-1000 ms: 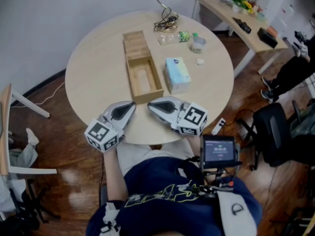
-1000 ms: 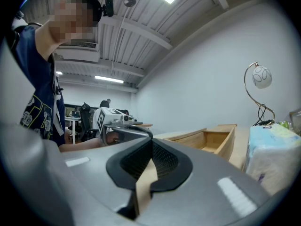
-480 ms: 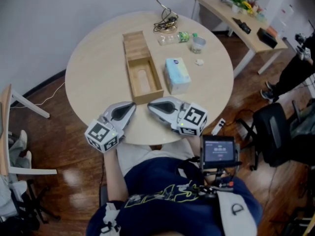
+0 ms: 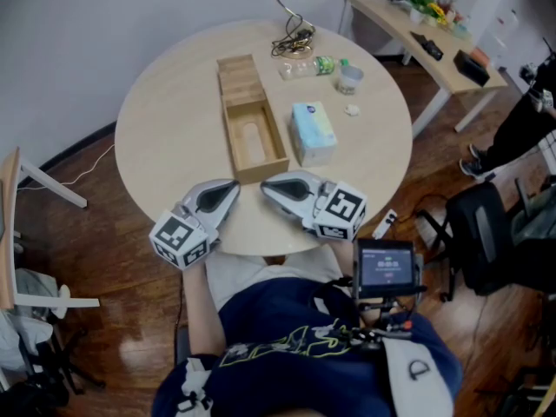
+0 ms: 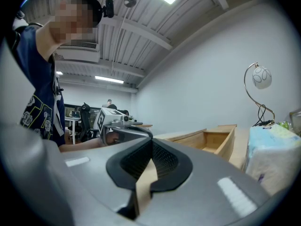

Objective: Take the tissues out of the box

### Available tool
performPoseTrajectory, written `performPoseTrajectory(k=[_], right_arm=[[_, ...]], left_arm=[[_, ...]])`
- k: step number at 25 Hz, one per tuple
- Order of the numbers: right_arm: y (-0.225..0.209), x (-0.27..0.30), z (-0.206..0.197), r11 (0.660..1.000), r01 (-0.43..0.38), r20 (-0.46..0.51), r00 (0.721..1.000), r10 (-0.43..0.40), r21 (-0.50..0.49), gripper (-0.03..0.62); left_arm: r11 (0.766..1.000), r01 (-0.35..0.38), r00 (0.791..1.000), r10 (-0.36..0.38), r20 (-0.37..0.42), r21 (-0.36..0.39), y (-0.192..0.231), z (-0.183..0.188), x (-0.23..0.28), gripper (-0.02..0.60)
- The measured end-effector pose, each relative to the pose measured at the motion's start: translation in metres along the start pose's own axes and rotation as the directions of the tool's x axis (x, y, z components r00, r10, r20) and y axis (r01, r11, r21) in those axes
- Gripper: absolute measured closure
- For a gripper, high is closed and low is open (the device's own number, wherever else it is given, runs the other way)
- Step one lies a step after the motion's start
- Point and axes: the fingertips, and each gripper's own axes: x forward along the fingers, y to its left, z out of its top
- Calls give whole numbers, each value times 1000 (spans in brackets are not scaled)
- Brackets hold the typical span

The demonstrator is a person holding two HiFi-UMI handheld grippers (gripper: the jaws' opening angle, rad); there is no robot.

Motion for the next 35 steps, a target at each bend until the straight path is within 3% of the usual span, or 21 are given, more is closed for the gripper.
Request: performPoseTrajectory(k=[35], right_arm=[[0, 2, -1, 1000, -2, -9, 1000, 2, -2, 594]], left_arm=[[1000, -1, 1000, 1, -2, 1, 0, 1, 0, 581]])
